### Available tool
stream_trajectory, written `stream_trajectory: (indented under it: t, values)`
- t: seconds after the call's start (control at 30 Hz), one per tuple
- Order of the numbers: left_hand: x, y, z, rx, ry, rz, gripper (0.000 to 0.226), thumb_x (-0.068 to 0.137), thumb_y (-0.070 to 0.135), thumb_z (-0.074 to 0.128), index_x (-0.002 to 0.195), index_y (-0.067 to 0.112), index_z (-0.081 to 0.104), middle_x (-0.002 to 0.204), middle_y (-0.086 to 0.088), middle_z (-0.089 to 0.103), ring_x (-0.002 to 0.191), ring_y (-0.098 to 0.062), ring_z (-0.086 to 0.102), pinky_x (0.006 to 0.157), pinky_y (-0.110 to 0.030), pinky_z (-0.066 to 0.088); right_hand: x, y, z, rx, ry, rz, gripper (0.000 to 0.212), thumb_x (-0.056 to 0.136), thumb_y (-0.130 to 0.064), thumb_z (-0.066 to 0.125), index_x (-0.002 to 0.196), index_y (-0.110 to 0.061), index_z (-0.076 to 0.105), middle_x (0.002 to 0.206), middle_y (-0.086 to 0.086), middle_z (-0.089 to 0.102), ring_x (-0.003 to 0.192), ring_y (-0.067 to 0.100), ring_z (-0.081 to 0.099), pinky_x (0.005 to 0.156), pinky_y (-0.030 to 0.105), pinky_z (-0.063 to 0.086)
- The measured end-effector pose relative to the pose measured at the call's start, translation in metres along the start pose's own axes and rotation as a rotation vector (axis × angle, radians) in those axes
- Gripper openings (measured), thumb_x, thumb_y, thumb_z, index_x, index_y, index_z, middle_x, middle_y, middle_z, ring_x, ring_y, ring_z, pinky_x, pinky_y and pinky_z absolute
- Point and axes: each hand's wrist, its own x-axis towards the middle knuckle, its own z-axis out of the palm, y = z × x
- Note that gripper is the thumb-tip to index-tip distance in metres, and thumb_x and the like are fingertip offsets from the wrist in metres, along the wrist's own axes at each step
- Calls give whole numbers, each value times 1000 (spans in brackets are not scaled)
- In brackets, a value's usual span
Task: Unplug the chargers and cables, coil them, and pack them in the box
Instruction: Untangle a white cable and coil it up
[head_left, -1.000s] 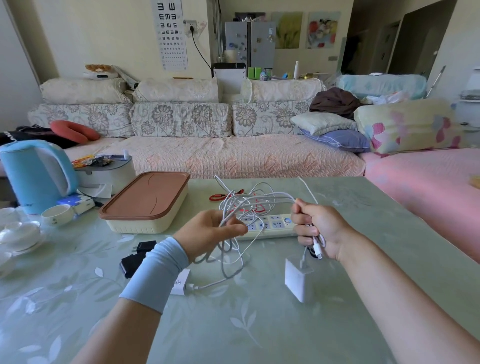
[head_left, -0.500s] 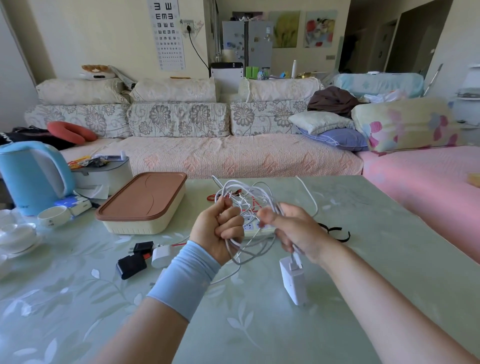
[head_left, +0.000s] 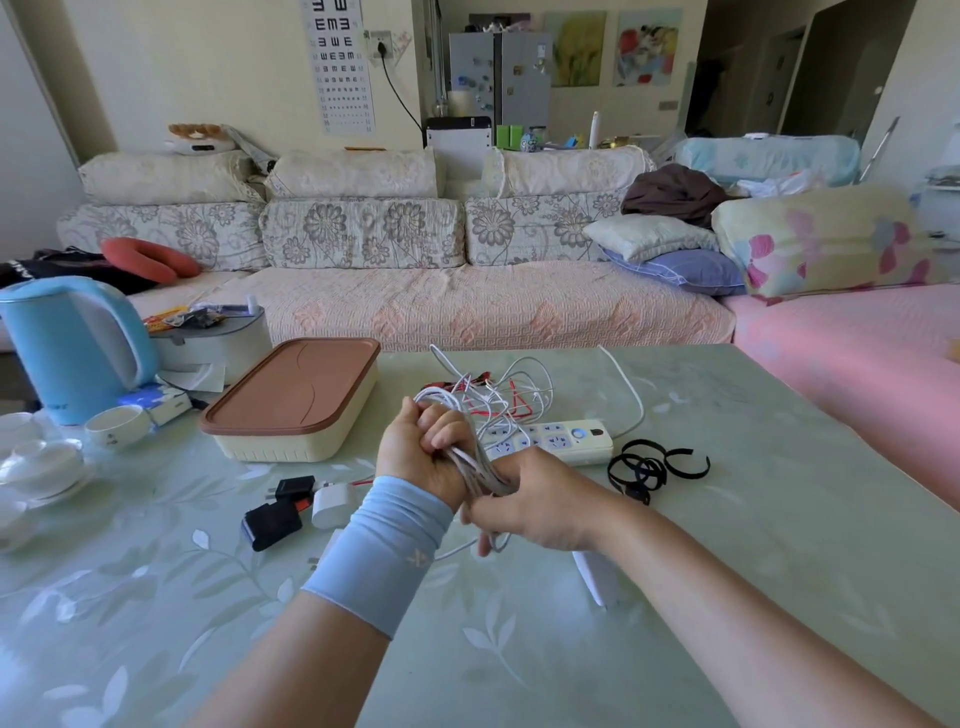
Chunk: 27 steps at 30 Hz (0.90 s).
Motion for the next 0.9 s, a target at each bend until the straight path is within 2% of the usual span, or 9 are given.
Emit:
stream_trajectory:
  t: [0.1,0.2,0.37,0.5,0.6,0.67,0.73,0.8,0.9]
  values:
    - [-1,8,9,287,63,36,36,102,26,35,69,14,43,49,5,36,32,-9,35,40,-16,42,-1,-2,-8,-71,17,64,33,70,-41,50,73,-17,73,71,-1,74,78,14,69,89,40,53]
    - [-6,17,14,464,71,2,31,98,16,38,71,10,52,55,5,40,41,-12,44,57,-23,54,-1,0,-23,-178,58,89,36,72,-45,42,66,-28,72,83,-9,74,76,11,62,83,35,51]
    - [-4,14,5,387,101,-88,24,93,14,38,70,14,46,44,8,23,29,-8,22,30,-19,18,1,11,-17,-328,39,115,23,88,-43,55,73,-26,60,73,-10,57,77,12,52,67,26,37]
    - [-4,3,4,394,168,-96,26,90,15,36,65,16,41,42,8,22,27,-8,20,29,-19,11,1,12,-18,-566,137,-22,16,82,-44,59,83,-28,65,104,-26,53,118,10,34,95,29,20]
    - [-5,-4,2,286,164,-44,28,91,13,37,64,15,41,42,7,21,28,-9,19,29,-19,13,-5,10,-23,-190,71,-38,31,67,-49,53,81,-27,70,94,-7,67,99,10,48,88,29,34]
    - [-3,-4,1,202,155,9,32,94,13,36,63,14,41,43,7,21,29,-9,20,29,-17,16,-8,10,-18,54,-63,-47,12,80,-25,55,85,-23,66,74,11,68,73,18,56,74,34,43]
    - [1,1,1,165,152,28,33,96,12,34,63,14,39,44,6,23,31,-10,23,32,-16,22,-7,12,-15,149,-126,-32,11,96,-10,49,97,-16,59,59,6,57,57,21,55,70,37,47]
    - [0,6,5,270,162,32,33,97,12,32,65,14,39,48,4,30,36,-11,31,39,-17,32,-5,15,-16,270,-190,-2,11,103,-10,45,104,-13,55,55,0,43,50,19,48,69,41,50]
    - [-3,19,8,689,266,90,29,98,9,38,71,7,48,58,-5,49,51,-17,49,55,-27,54,-5,17,-25,424,-187,62,11,103,-14,46,104,-14,57,59,-3,31,46,14,37,54,30,42]
